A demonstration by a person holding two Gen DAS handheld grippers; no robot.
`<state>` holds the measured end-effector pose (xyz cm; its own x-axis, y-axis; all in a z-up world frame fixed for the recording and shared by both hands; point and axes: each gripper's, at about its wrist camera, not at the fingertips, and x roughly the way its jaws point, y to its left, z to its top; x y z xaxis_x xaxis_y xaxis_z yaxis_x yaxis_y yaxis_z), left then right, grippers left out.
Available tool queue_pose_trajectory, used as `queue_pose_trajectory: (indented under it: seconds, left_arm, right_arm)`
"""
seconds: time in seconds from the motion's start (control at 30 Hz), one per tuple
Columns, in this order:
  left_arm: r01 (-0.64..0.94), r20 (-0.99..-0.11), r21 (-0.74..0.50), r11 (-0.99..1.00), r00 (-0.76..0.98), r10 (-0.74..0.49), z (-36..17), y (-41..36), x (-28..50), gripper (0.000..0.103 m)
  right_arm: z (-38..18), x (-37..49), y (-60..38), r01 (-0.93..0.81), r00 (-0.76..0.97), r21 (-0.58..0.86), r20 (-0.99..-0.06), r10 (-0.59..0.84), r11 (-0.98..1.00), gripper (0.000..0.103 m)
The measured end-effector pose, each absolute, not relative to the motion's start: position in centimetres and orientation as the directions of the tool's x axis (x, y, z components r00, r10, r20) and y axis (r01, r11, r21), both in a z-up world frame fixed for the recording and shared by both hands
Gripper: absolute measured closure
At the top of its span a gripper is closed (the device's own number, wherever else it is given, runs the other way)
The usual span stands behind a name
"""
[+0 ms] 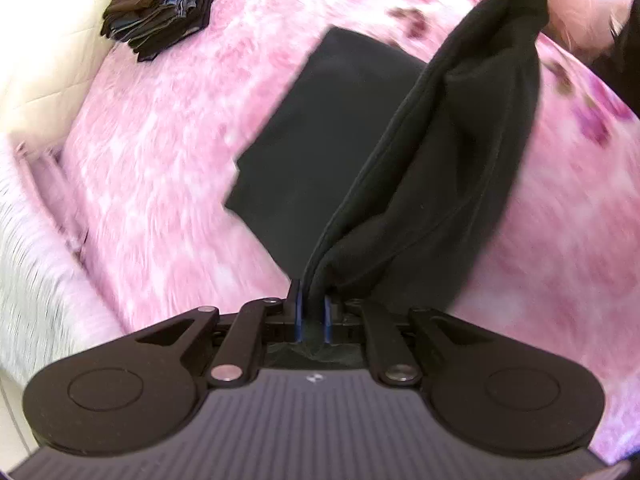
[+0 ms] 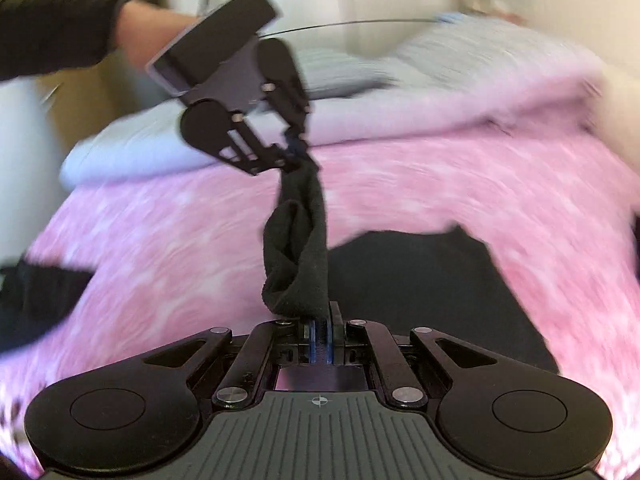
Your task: Fold clothes
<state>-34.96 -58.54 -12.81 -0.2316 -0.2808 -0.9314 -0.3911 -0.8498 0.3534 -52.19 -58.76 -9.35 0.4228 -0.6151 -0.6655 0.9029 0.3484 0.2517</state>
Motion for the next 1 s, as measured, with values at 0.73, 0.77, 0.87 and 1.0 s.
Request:
queue_pose_trajectory:
  seconds: [0.73,0.77,0.87,1.0]
  left_arm:
    - [-0.293,-0.992,0.072,-0.954,-0.121,-0.038,-27.0,-71.1,-51.4,0.072]
    - [-0.249,-0.988,0.079,-0.965,-0.148,-0.043,-26.3,-71.8,-50.8,0.072]
    - [-0.066,-0.973,0.079,-0.995,-0.224,-0.063,-24.0,-74.6,-48.4,0.076]
    - [0.124,-0.967,0.024,-0.992,-0.247,-0.054,-22.8,-76.8,-45.1,0.075]
  right_arm:
    - [-25.0,-72.9,-65.0,0.669,0.526,0.711,-0.659,-0.538,-0.216,0.099]
    - [-24.9,-73.1,-64.7,0.655,0.524,0.718,-0.656,-0.543,-0.235,0.099]
    - [-24.5,-73.6,-63.6,0.618,0.522,0.736,-0.647,-0.556,-0.278,0.095]
    - [-23.6,-73.5,-63.0,0.619,0.501,0.729,-0.653,-0.568,-0.291,0.068]
